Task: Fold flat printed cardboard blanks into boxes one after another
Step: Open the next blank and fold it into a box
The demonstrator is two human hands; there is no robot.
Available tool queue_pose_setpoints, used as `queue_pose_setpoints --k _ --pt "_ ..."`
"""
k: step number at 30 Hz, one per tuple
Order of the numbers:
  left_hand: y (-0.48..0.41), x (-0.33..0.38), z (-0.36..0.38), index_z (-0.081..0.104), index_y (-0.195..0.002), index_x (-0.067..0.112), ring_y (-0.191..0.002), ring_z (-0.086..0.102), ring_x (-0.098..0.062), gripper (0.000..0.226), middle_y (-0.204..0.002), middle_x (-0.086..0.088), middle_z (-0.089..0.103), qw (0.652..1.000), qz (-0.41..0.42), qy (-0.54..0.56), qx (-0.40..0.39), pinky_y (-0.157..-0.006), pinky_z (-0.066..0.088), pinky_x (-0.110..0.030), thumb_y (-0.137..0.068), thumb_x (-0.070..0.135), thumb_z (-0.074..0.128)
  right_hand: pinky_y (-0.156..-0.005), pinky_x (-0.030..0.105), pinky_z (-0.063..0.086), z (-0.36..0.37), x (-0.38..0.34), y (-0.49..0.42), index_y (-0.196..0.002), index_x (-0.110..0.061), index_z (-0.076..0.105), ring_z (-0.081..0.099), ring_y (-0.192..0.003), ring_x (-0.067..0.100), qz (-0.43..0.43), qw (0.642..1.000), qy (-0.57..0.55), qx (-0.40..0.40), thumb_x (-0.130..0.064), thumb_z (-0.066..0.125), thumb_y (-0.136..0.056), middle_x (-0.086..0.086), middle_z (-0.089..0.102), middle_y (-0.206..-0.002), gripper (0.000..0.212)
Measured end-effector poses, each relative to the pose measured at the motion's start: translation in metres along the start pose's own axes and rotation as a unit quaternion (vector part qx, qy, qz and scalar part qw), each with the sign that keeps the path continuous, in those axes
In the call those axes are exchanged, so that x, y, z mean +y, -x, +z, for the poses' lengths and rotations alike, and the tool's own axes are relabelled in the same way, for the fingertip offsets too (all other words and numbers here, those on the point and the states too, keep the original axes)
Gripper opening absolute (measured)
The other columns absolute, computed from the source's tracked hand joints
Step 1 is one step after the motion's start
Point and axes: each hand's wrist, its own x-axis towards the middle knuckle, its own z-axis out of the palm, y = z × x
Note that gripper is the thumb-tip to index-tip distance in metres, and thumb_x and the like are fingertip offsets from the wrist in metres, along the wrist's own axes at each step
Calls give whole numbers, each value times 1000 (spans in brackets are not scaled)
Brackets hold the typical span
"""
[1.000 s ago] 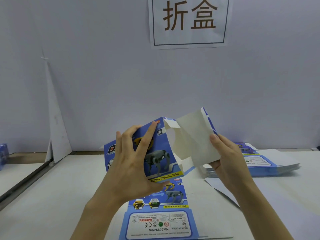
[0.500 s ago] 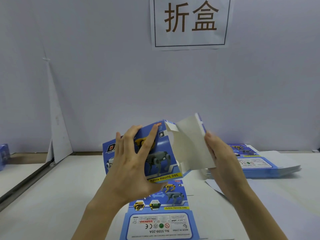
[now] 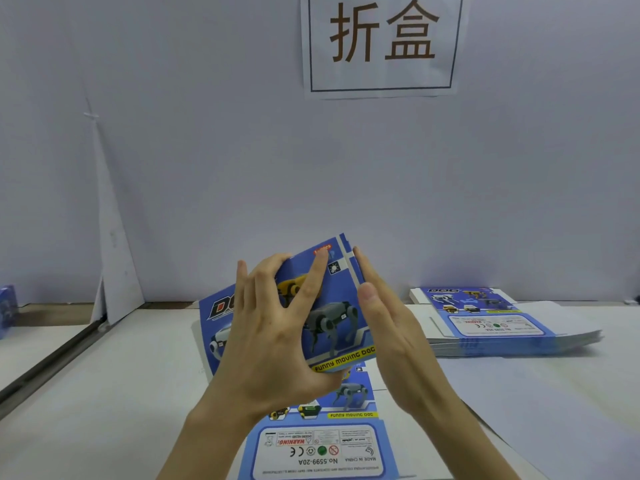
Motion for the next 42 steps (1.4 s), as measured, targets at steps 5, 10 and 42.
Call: queue_pose_setpoints --k 5,10,42 --pt "2 -3 -2 18 -150 21 -132 33 -40 115 -136 -22 33 999 -8 18 -26 -111 19 -64 -54 70 57 -103 40 47 -8 4 2 -146 -54 17 29 -142 7 -28 991 116 -54 -56 47 -88 -25 23 -153 65" --pt "-1 0 -8 23 -151 19 -132 28 -29 115 -136 -17 33 999 40 6 -32 -113 18 -62 -55 73 57 -85 22 54 -18 -3 0 -142 -57 24 53 -120 -1 -25 997 60 -49 -60 54 -79 -23 35 -136 71" --pt "-2 -11 -20 21 -150 22 -124 40 -41 111 -138 -20 33 998 3 61 -15 -92 45 -64 -56 67 60 -118 41 21 -1 -1 11 -140 -63 -10 -18 -140 -9 -70 957 262 -103 -68 34 -85 -37 -23 -149 71"
